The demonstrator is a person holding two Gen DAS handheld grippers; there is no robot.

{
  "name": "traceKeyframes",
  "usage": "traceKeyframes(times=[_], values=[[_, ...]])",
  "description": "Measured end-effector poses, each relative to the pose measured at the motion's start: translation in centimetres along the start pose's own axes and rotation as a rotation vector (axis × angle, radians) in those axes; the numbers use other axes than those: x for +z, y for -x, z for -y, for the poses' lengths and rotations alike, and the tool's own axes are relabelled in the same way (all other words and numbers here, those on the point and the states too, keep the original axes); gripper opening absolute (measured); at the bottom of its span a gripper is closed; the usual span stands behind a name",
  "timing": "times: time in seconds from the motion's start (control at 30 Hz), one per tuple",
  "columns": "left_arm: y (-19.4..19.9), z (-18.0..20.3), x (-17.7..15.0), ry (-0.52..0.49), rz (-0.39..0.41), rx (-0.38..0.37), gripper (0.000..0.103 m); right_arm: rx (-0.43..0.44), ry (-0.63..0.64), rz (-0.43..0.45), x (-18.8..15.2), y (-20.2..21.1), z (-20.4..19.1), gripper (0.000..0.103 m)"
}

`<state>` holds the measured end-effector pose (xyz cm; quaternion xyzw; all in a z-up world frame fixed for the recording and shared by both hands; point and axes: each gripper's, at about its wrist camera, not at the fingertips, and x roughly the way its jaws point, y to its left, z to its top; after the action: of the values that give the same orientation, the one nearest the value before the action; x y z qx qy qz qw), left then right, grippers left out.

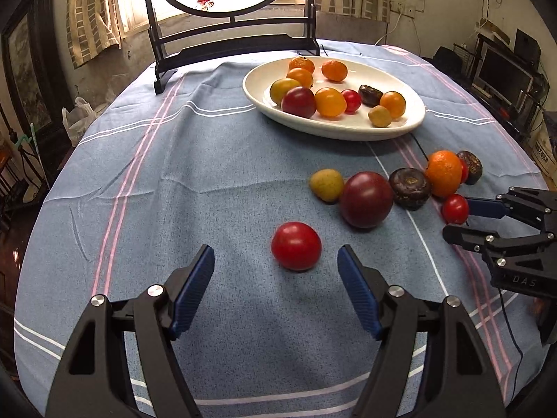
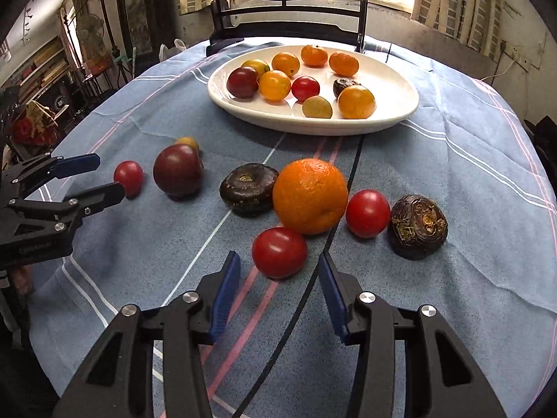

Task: Organize fruits
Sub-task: 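Grasp a red tomato with the right gripper while the left grasps a red tomato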

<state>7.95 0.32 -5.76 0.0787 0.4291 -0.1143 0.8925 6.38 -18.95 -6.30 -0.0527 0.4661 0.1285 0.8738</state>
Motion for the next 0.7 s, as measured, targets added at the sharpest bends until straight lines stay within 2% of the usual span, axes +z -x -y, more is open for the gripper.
traceKeyframes(times=[0.07,0.13,0.17,0.23,0.4,0.6,0.7], values=[[-0.3,0.1,0.2,-0.005,-0.005,-0.002,0.071,-0.003,0.008,0.001,0.0,0.0,-0.1,0.042],[-0.8,0.2,0.4,-0.006,-0.014,-0.001,0.071,-0.006,0.015,0.004,0.0,0.1,0.0,0.031],[-1.1,0.3,0.5,-0.004,-0.019,-0.001,0.071,0.006,0.013,0.007,0.0,0.2,0.0,0.029],[-1.5,0.4,0.7,-0.002,-0.030,-0.006,0.071,0.009,0.013,0.014,-0.1,0.4,0.1,0.028],[-1.7,0.8,0.7,-0.012,-0.040,-0.019,0.049,0.025,0.018,0.019,-0.5,0.8,0.0,0.028],[-1.3,1.3,0.4,-0.022,-0.034,-0.026,0.032,0.056,0.033,0.030,-1.2,1.8,-0.8,0.028],[-0.7,1.6,0.4,-0.031,-0.021,-0.039,0.031,0.067,0.045,0.034,-1.7,2.3,-1.2,0.028]])
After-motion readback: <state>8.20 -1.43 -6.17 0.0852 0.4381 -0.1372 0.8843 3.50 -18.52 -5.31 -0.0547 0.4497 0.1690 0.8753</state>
